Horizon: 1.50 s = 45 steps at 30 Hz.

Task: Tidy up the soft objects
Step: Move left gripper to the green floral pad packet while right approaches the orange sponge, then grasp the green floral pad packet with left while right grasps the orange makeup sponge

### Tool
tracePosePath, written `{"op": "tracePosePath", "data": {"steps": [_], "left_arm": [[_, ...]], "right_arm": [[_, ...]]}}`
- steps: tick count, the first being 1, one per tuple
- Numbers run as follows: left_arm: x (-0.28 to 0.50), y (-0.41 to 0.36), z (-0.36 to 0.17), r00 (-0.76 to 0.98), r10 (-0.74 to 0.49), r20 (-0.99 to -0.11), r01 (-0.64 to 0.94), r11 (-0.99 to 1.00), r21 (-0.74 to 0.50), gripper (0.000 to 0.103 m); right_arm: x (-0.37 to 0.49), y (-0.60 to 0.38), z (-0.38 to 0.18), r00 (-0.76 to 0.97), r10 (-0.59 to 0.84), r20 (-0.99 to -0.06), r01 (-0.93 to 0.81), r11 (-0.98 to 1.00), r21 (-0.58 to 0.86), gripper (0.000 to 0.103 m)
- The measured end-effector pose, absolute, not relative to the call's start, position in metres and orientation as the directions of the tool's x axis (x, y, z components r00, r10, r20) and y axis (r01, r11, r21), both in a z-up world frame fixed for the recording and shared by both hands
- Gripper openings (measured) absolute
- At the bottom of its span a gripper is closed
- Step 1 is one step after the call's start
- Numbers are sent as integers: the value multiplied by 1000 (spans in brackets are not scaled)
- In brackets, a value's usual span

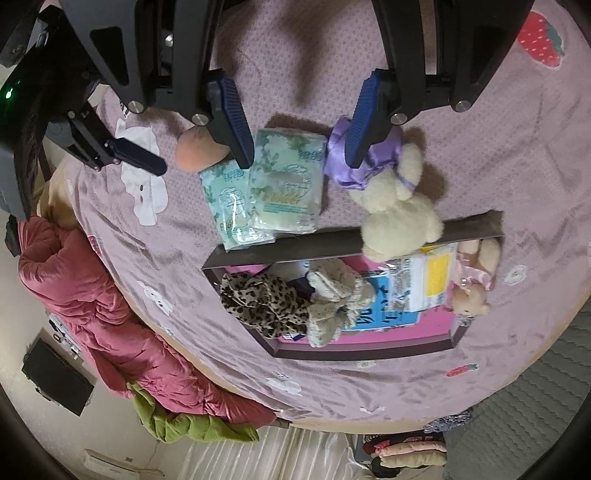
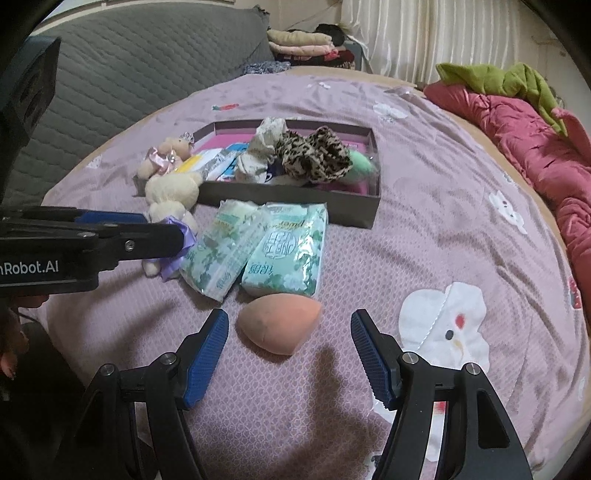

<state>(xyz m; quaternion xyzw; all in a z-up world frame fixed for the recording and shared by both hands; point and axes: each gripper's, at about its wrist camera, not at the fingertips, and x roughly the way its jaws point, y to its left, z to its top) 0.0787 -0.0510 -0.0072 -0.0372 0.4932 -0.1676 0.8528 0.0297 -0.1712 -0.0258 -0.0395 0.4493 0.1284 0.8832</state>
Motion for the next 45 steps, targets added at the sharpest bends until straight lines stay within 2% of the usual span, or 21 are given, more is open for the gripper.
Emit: {"op": "tracePosePath", "data": {"steps": [45], "left_arm": [[121,-67,-51,352,-420,-837,269,902,-339,54]], "right_arm": [[55,-172,-50,501,238,-832,-245,961,128,70]]}}
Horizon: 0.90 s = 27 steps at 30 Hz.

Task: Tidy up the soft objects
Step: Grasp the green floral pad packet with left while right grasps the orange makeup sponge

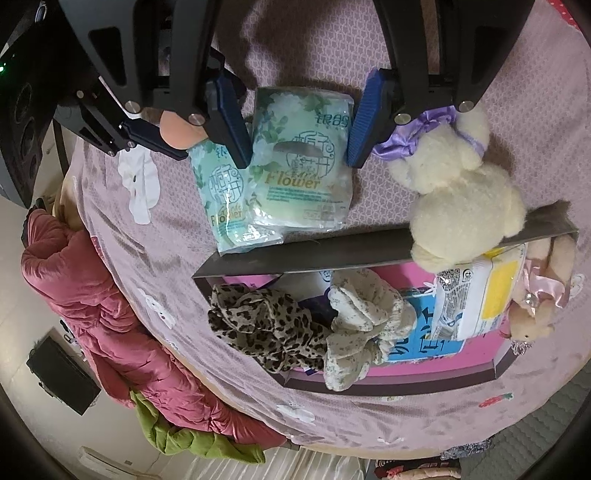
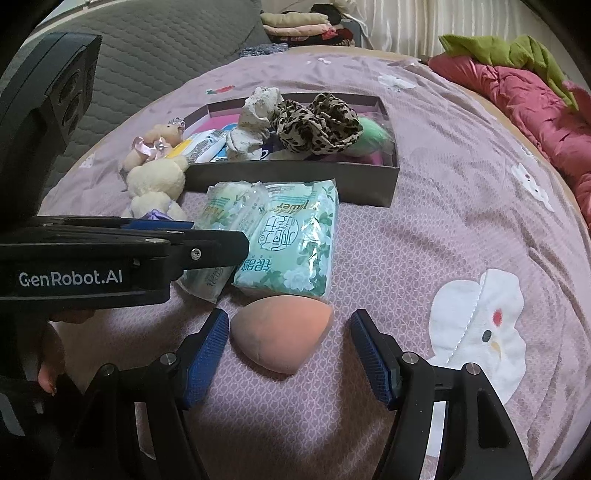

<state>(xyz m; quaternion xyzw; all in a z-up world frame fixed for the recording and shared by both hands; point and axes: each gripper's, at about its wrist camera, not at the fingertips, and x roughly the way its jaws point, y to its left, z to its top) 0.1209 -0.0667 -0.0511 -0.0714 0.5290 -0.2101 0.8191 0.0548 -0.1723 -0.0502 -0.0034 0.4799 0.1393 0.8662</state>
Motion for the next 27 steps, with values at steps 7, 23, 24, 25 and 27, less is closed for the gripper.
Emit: {"op": "tracePosePath", "data": {"steps": [7,23,24,25,27], "left_arm": [[122,-65,-54,342,-423,-839,260,901,-348,54],[123,-68,-60,342,-438,-831,249,895,-369,50],[123,-68,-60,342,-438,-831,249,895,-370,49],[122,-68,-60,340,-440,-831,250,894,-371,48],[121,-67,-58,346,-442,-828,245,894,-375,47]], "right_arm": [[56,-173,-52,490,257,-833,-252,957,147,61],[49,-181,-37,538,276,-796,-241,956,169,54],[48,-182,-36,543,276,-793,-238,956,170,54],[48,-183,-34,551,277,-787,-235,957,172,54],[47,-187,-31,561,277,-780,-227,958,177,54]]}}
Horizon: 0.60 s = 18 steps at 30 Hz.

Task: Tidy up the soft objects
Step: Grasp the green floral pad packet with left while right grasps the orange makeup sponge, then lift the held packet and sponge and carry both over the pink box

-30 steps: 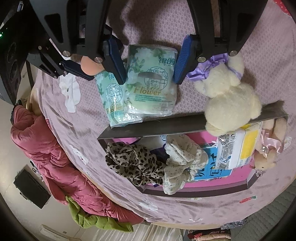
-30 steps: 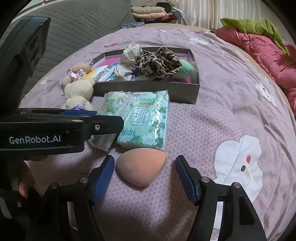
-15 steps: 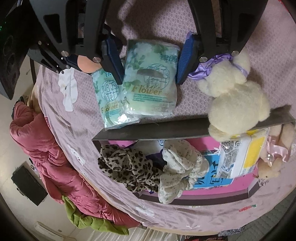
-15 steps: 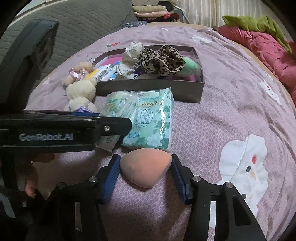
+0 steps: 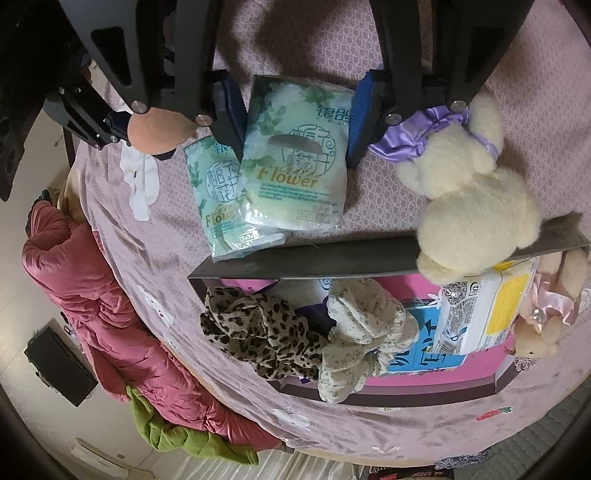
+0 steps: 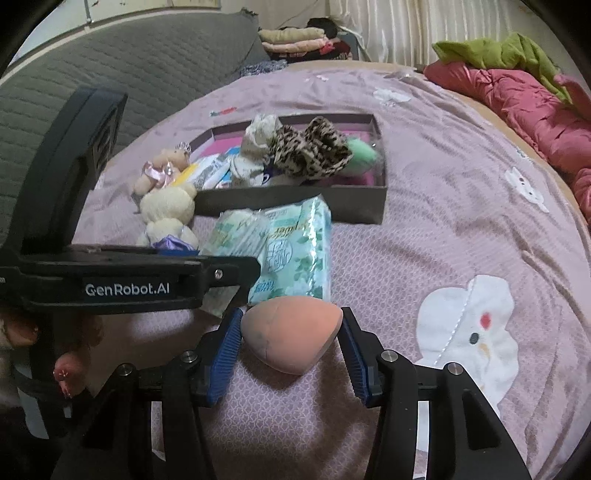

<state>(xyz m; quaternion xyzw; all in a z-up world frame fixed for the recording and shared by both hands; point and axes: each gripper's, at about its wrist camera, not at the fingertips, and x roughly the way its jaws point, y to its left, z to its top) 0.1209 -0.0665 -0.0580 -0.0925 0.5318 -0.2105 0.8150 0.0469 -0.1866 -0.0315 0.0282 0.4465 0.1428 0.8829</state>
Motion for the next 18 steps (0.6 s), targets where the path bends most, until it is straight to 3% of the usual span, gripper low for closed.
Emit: {"op": "tracePosePath", "data": {"steps": [18], "left_arm": [[92,-39,1,486,-409,-773,251,912,-325,46]], "right_arm": [[36,-186,-3,676,308,-669,-257,950,177,54]]}}
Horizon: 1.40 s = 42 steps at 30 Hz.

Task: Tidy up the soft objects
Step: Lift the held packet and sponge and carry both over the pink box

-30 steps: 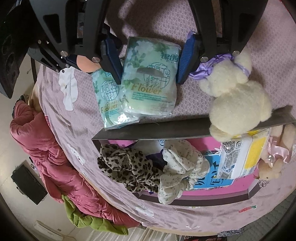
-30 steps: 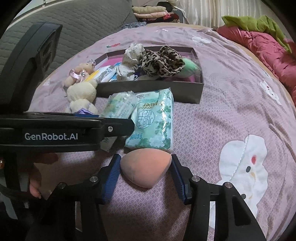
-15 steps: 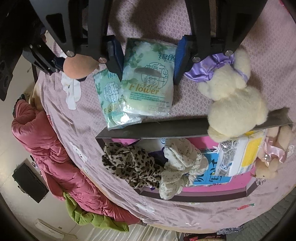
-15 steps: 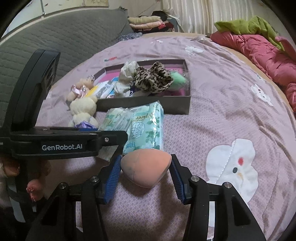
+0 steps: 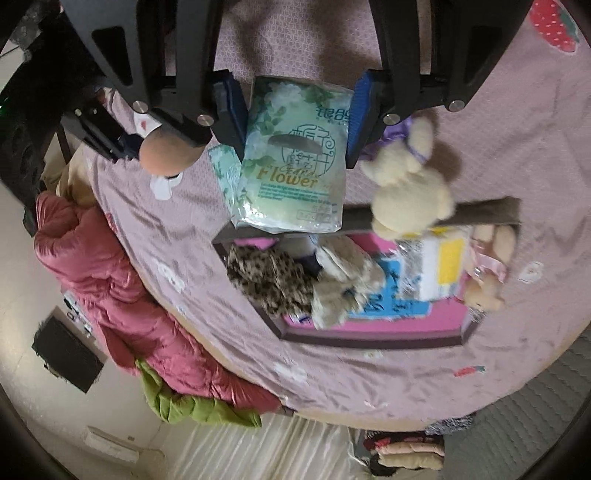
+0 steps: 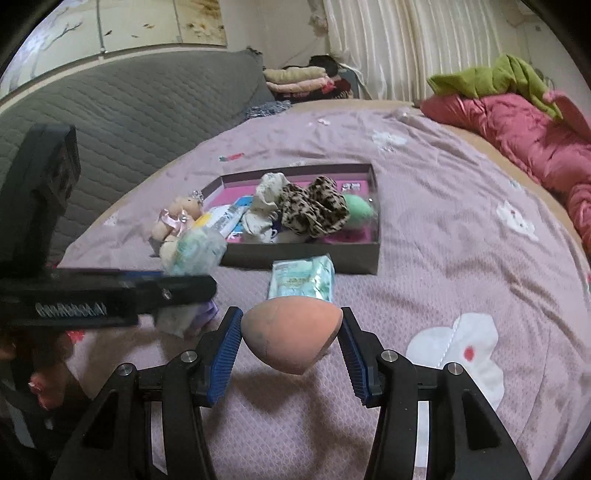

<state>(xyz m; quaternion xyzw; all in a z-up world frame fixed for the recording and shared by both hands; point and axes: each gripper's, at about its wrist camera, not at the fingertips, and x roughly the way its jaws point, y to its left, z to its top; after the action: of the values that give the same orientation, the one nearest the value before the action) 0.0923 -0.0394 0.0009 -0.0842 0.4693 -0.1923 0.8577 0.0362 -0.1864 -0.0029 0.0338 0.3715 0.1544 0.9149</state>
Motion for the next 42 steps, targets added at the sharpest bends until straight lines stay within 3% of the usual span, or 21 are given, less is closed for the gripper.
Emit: {"op": "tracePosePath", "data": {"steps": [22,42], "left_arm": [[97,16,14,604,-304,-737,148,951,-272,47],[114,33,15,647,-279,-710,97,953,-287,47]], "right_arm": [[65,-155,8,761,290,-581,-305,949,73,54],[101,-157,13,807,267,-527,-270,960,73,54]]}}
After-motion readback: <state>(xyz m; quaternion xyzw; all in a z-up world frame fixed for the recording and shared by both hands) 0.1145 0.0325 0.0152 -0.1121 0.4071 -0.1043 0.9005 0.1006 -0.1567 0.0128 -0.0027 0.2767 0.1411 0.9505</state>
